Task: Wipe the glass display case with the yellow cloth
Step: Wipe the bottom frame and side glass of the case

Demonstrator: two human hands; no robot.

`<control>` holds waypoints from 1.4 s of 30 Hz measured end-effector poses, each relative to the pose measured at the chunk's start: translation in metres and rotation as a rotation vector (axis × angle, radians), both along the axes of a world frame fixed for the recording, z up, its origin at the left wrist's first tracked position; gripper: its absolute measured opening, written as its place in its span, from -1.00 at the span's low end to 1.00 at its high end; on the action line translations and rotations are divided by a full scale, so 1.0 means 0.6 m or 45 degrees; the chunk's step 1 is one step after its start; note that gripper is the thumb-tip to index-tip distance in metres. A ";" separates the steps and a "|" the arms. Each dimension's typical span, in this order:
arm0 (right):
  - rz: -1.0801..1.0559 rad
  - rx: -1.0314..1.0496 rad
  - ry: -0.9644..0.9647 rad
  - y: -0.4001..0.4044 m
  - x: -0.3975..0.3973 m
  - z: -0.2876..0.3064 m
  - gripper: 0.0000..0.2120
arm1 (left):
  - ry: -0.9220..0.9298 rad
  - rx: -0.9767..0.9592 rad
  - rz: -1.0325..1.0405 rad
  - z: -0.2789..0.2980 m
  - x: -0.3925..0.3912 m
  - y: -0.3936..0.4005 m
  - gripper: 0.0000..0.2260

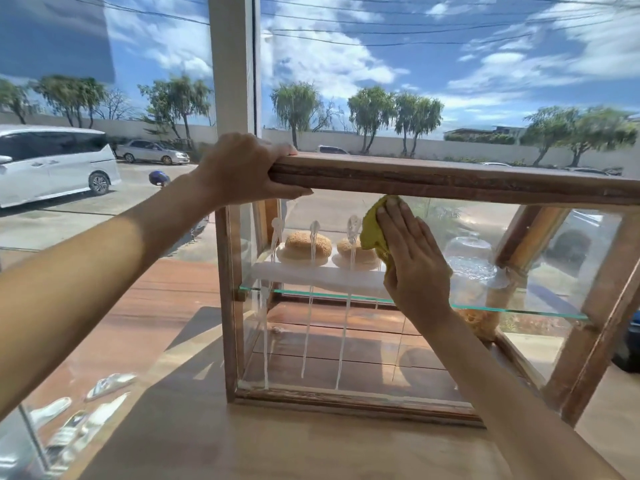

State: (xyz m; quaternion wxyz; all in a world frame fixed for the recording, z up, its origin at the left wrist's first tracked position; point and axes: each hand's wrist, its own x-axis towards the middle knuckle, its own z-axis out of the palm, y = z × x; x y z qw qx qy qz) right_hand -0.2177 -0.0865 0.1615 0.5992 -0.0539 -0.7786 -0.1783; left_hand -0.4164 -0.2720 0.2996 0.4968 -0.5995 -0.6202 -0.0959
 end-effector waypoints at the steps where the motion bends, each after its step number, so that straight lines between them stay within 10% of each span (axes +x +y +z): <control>1: 0.017 0.017 -0.032 -0.002 -0.003 0.004 -0.42 | -0.008 0.008 -0.002 0.001 0.000 -0.001 -0.31; 13: 0.137 0.231 -0.490 -0.016 -0.022 0.026 -0.55 | 0.014 -0.011 -0.011 -0.001 0.004 -0.003 -0.39; 42: 0.177 0.392 -1.146 -0.005 0.017 -0.300 -0.62 | -0.036 0.034 -0.026 -0.005 0.013 -0.006 -0.37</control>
